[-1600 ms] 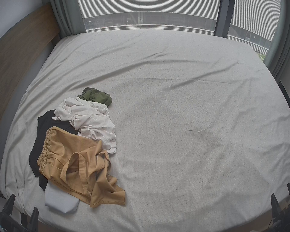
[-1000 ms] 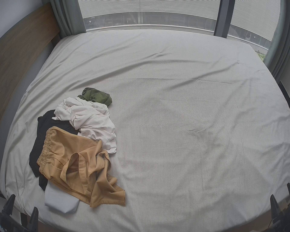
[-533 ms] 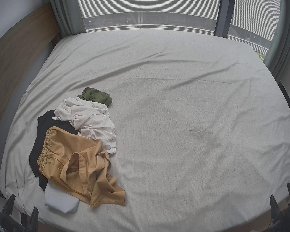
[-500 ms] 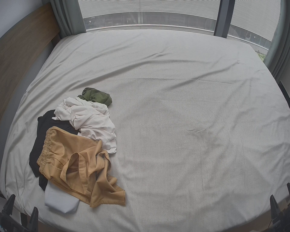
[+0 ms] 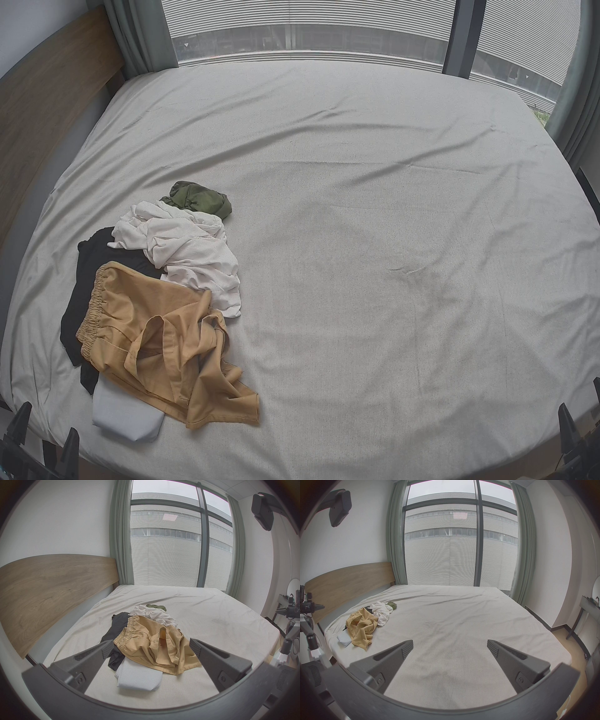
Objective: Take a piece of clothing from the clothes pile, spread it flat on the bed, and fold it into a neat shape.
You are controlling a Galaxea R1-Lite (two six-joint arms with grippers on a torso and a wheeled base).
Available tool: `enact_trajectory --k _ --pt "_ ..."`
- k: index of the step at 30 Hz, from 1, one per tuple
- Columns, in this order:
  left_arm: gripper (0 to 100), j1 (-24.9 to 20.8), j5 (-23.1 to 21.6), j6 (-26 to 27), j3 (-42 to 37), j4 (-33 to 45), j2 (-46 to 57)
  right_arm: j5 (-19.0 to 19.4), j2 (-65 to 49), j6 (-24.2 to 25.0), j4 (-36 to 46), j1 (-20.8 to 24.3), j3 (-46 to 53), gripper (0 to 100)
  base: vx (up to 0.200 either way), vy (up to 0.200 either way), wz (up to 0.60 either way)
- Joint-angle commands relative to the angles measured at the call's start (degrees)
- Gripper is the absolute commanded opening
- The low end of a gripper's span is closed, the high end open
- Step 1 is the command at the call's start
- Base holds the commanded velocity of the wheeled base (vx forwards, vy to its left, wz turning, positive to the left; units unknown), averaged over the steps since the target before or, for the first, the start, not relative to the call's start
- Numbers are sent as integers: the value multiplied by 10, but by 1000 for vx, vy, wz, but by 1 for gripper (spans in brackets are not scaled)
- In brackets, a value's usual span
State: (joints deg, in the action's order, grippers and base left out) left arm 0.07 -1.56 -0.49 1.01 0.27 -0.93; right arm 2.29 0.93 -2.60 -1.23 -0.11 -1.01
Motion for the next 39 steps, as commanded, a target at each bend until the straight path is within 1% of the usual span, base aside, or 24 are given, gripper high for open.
enact_trajectory --k 1,2,3,4,5,6,7,9,10,11,14,16,19,22,25,29,32,36,37,39 --pt "100 0 -1 0 -10 -1 9 0 148 0 -106 -5 -210 100 0 0 0" --pt "100 1 -1 2 -10 -1 9 1 199 12 -91 5 -251 100 0 0 0" --pt "100 1 -1 2 -10 -1 9 1 203 15 -89 7 -255 100 0 0 0" --pt "100 0 0 -1 -10 0 9 4 223 40 -56 48 -277 100 0 0 0" --pt "100 0 0 -5 -10 0 9 7 240 47 -41 64 -273 100 0 0 0" --pt "100 0 0 -5 -10 0 9 7 240 47 -41 64 -273 100 0 0 0" --pt "100 0 0 -5 -10 -1 9 19 265 47 -28 80 -261 100 0 0 0" --pt "100 0 -1 -5 -10 -2 9 61 296 52 -27 107 -232 100 0 0 0" --pt "100 0 -1 -5 -10 -2 9 71 303 56 -27 115 -230 100 0 0 0" --pt "100 0 -1 -3 -10 -2 9 83 322 76 -26 134 -230 100 0 0 0" --pt "100 0 -1 -5 -10 -2 9 90 368 121 -28 161 -250 100 0 0 0" --pt "100 0 -1 -5 -10 -2 9 97 399 131 -28 180 -271 100 0 0 0" --pt "100 0 -1 -6 -10 -2 9 102 441 133 -29 197 -290 100 0 0 0" --pt "100 0 -1 -7 -10 -2 9 111 489 134 -29 229 -305 100 0 0 0" --pt "100 0 -1 -6 -10 -2 9 112 540 146 -46 256 -300 100 0 0 0" --pt "100 0 -1 -7 -10 -2 9 112 592 155 -93 277 -300 100 0 0 0" --pt "100 0 -1 -7 -10 -2 9 111 621 154 -112 289 -305 100 0 0 0" --pt "100 0 -1 -7 -10 -2 9 112 660 153 -120 314 -307 100 0 0 0" --pt "100 0 -1 -7 -10 -2 9 112 660 153 -120 314 -307 100 0 0 0" --pt "100 0 -1 -7 -10 -2 9 112 691 153 -127 332 -312 100 0 0 0"
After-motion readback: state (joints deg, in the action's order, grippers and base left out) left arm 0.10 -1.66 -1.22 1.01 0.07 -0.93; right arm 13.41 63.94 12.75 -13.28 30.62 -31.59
